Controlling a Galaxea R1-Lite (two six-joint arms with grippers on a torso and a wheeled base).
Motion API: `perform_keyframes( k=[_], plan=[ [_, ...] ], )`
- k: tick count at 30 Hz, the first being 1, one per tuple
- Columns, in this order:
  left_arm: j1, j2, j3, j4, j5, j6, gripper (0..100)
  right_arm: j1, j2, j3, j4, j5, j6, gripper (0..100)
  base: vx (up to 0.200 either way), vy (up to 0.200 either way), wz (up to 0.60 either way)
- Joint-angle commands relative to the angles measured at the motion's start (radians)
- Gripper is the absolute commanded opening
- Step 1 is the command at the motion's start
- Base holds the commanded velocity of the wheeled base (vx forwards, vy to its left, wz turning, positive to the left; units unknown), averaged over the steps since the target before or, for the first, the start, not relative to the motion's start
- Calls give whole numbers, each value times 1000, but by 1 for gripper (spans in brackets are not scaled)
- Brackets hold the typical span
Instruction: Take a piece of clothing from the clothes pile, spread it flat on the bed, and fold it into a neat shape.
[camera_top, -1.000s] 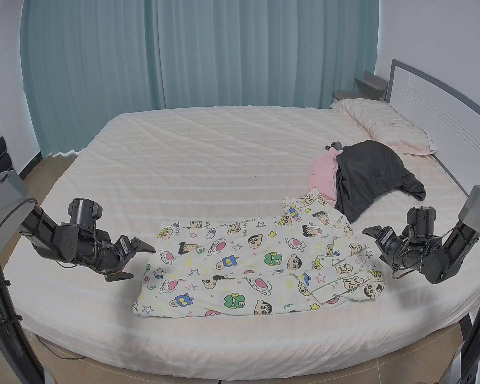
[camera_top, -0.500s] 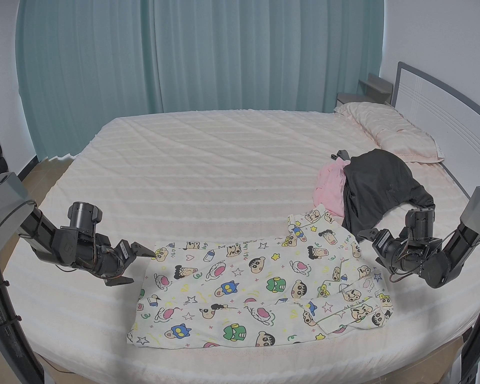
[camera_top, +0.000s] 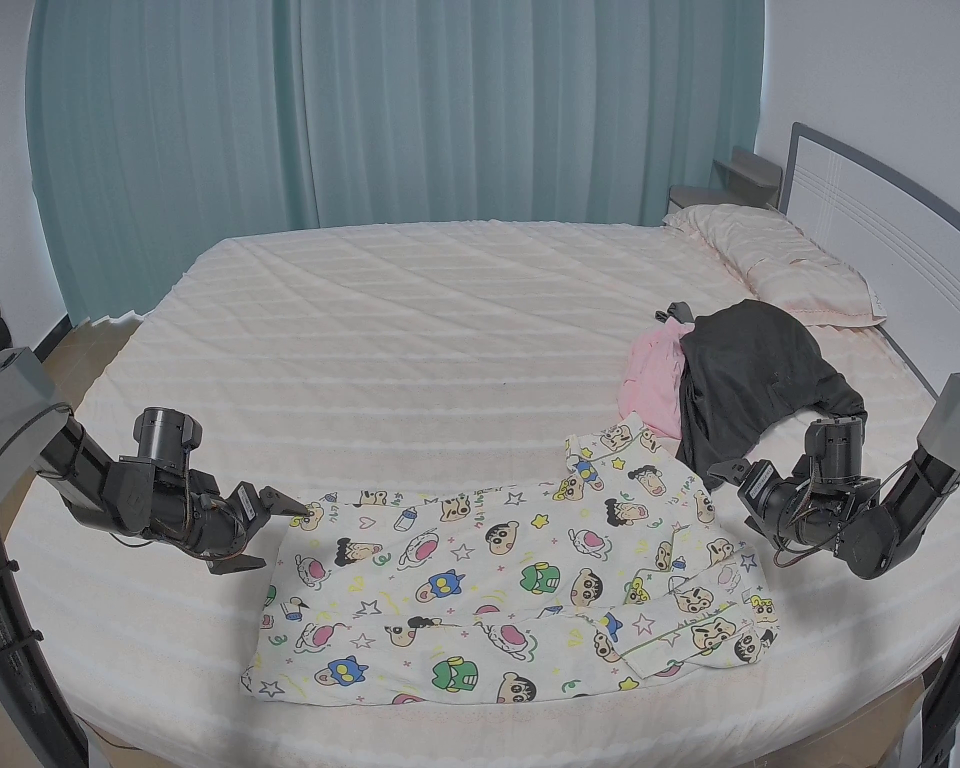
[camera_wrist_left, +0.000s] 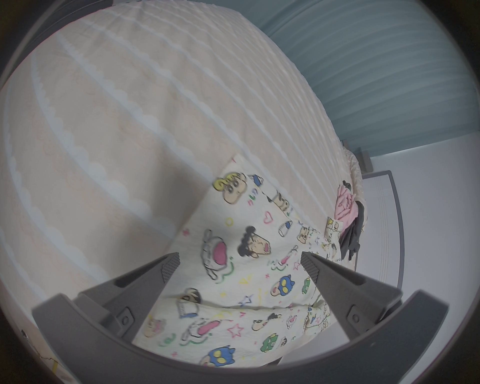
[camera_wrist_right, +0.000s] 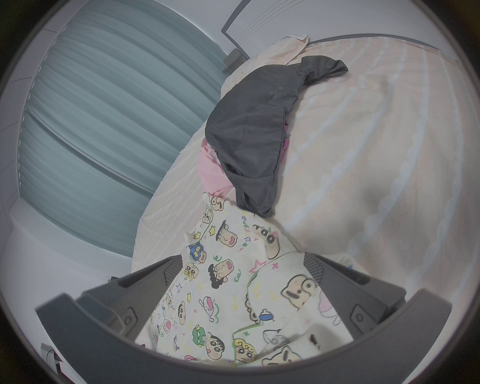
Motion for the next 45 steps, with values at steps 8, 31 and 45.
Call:
perform_keyframes(
  k=[8, 31, 45],
  plan=[
    [0, -2, 9, -93, 1, -98, 100, 1, 0, 0, 0, -1, 0, 100, 0, 0, 0],
    [21, 49, -5, -198, 184, 21, 100, 30, -1, 24, 0, -3, -6, 100, 43, 0, 0],
    [26, 240, -220, -172, 156, 109, 100, 40, -9, 31, 0, -1, -6, 100, 0, 0, 0]
  ],
)
